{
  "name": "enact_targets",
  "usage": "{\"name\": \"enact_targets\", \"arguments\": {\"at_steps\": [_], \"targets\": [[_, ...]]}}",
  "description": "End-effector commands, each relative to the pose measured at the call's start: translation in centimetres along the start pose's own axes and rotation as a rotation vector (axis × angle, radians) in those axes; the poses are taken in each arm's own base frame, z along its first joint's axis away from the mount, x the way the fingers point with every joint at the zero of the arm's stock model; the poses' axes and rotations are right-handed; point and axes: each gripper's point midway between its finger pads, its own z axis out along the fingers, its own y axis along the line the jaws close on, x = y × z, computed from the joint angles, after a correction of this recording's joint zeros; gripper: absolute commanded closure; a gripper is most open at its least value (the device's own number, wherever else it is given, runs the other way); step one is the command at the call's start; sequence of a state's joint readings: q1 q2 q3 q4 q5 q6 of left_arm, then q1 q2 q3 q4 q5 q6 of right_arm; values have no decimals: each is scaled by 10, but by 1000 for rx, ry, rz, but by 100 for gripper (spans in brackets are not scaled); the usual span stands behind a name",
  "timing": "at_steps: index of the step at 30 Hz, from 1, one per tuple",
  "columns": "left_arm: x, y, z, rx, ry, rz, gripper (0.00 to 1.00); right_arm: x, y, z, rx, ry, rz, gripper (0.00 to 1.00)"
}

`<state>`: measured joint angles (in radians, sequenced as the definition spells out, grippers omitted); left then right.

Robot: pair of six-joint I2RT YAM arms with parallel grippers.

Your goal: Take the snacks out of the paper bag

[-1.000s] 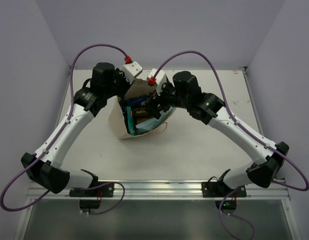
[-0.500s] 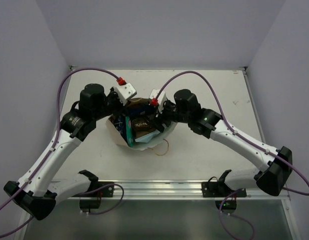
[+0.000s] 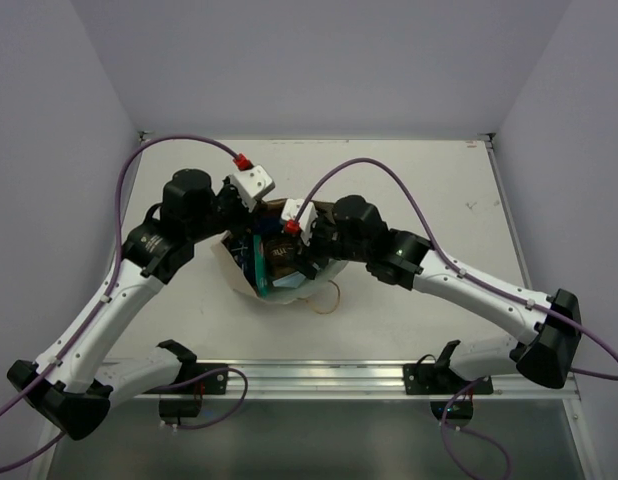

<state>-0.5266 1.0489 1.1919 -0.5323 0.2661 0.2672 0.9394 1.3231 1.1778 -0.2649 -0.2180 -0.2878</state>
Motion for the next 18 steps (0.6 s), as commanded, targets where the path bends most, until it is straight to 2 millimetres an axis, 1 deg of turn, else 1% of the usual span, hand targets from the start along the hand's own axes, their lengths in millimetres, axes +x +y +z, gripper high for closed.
{"name": "enact_targets", "arguments": {"at_steps": [1,4,6,9,12,15,18], "targets": [[-17,-15,2,58,-76,-31,100,-22,-1,5,35,-81,7,28],[-13,-19,2,70,-69,-41,100,-19,2,11,29,-87,34,28],[-12,-20,0,68,-65,-44,100,-13,5,16,19,-65,40,28],[-12,-19,-4,62,-63,-46,100,-13,12,18,-4,-58,46,28],[-11,-20,-6,57,-63,-52,100,-16,15,21,-8,-71,62,28],[-13,-21,-8,62,-69,-59,100,-11,17,27,-8,-57,74,28],[-12,-22,-8,64,-68,-59,100,-8,19,26,-8,-47,88,28]]}}
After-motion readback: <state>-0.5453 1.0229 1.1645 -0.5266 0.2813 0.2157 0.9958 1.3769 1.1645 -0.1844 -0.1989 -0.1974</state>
